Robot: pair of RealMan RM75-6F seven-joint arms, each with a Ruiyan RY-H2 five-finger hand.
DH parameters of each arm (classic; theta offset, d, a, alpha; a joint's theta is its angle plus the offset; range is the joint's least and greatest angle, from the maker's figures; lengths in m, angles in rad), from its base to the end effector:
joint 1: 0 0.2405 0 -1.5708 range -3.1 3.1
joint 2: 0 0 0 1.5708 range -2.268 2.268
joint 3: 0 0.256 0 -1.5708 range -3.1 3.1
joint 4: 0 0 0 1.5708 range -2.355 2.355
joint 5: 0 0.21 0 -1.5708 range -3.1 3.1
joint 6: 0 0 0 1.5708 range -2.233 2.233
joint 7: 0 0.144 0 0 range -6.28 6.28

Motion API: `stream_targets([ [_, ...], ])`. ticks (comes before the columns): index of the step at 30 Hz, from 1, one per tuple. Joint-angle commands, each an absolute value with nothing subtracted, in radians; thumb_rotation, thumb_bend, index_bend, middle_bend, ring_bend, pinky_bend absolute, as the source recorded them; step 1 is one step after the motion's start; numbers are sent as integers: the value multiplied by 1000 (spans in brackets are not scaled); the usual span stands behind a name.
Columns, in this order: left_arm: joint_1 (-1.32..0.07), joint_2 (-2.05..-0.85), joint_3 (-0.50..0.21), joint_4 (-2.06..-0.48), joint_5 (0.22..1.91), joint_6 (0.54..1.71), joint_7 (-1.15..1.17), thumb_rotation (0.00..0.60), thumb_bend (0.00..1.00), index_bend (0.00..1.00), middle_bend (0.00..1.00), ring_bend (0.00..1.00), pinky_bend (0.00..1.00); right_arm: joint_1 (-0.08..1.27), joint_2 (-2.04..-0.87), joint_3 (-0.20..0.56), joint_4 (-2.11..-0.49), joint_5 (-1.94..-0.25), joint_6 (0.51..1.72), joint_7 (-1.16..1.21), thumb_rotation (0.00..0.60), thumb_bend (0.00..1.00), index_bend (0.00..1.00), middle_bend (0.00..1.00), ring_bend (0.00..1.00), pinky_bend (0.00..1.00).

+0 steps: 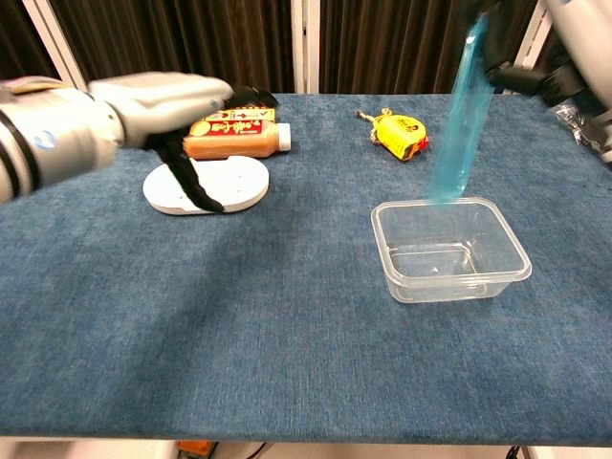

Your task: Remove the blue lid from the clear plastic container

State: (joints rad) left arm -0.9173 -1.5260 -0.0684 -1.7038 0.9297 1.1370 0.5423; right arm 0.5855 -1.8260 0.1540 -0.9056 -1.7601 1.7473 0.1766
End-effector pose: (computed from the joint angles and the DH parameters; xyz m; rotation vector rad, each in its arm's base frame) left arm -0.0900 0.3207 -0.0166 -1.9546 -0.8466 -0.9250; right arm -0.1626 -0.3027 0.0184 1.5257 -0.4014 1.7327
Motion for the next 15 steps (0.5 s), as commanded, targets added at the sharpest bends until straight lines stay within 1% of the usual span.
stream_targets([
  [1, -877, -1489, -57, -1699, 972, 1176, 522, 600, 0, 15, 16, 0, 3, 564, -1714, 162, -996, -1704, 1668, 126, 600, 605, 879, 329, 57, 0],
  [3, -847, -1466, -45, -1682, 1005, 1197, 494, 600, 0, 15, 17, 0, 3, 556, -1641, 161, -1064, -1667, 1598, 90, 600, 606, 879, 329, 57, 0],
  [8, -766, -1416, -34, -1653, 1044, 1238, 397, 600, 0, 15, 17, 0, 3, 544, -1502, 147, -1208, -1577, 1429, 53, 600, 610, 880, 324, 51, 0],
  [12, -709, -1372, -30, -1656, 1064, 1260, 338, 600, 0, 15, 17, 0, 3, 555, -1435, 151, -1268, -1485, 1284, -26, 600, 613, 885, 314, 44, 0],
  [15, -679, -1349, -27, -1663, 1072, 1269, 321, 600, 0, 15, 17, 0, 2, 576, -1421, 161, -1286, -1423, 1194, -101, 600, 614, 861, 295, 31, 0],
])
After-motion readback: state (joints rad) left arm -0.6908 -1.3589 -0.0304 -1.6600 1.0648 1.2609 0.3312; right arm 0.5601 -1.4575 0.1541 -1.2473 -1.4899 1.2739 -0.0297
